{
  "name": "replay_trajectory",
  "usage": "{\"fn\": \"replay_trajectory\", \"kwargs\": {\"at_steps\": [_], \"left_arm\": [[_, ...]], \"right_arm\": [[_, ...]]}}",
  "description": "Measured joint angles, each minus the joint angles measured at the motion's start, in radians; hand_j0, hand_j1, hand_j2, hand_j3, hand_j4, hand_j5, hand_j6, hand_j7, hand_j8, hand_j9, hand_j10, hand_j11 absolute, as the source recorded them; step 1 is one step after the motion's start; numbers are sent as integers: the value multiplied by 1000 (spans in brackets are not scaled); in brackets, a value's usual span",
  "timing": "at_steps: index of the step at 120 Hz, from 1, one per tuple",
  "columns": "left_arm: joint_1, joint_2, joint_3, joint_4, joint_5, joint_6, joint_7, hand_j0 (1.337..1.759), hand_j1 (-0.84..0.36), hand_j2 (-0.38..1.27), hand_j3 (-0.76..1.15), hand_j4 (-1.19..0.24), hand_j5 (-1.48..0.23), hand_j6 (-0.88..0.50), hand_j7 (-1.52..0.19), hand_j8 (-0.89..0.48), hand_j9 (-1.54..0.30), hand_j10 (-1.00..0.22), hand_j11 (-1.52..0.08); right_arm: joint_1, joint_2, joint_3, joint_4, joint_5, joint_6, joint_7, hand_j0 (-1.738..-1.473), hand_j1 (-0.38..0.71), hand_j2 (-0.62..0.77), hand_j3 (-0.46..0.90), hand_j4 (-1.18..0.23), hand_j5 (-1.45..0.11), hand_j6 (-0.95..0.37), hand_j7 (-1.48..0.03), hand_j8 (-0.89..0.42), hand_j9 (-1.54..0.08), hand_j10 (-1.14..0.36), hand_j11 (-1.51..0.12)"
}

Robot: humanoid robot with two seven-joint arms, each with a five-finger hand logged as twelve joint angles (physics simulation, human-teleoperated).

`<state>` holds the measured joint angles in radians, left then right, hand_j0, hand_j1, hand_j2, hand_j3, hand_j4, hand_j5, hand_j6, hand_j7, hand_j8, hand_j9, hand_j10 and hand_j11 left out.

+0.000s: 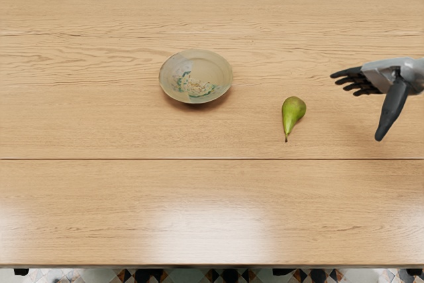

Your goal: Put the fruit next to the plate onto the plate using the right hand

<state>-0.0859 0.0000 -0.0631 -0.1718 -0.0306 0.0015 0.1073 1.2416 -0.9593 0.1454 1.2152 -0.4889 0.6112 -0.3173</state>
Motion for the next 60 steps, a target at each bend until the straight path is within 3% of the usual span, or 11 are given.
{"fn": "replay_trajectory", "kwargs": {"at_steps": [23, 40, 48, 60], "left_arm": [[0, 0, 0, 0, 0, 0, 0, 1658, 330, 3, 0, -16, -21, -16, -21, -16, -21, -16, -21], [0, 0, 0, 0, 0, 0, 0, 1658, 330, 3, 0, -16, -21, -16, -21, -16, -21, -16, -21], [0, 0, 0, 0, 0, 0, 0, 1658, 330, 3, 0, -16, -21, -16, -21, -16, -21, -16, -21], [0, 0, 0, 0, 0, 0, 0, 1658, 330, 3, 0, -16, -21, -16, -21, -16, -21, -16, -21]], "right_arm": [[9, 2, 50, 8, 11, 0, -12, -1658, -349, 0, 0, -5, -1, -6, 0, -5, 0, -4, 0], [46, 16, 67, 49, 9, 0, -131, -1658, -349, 0, 0, -5, -1, -6, 0, -5, 0, -4, 0], [81, 45, 69, 59, -6, 0, -208, -1658, -349, 0, 0, -4, -1, -6, 0, -5, 0, -4, 0], [134, 123, 71, 69, -105, 0, -261, -1658, -349, 0, 0, -4, -1, -6, 0, -5, 0, -3, 0]]}}
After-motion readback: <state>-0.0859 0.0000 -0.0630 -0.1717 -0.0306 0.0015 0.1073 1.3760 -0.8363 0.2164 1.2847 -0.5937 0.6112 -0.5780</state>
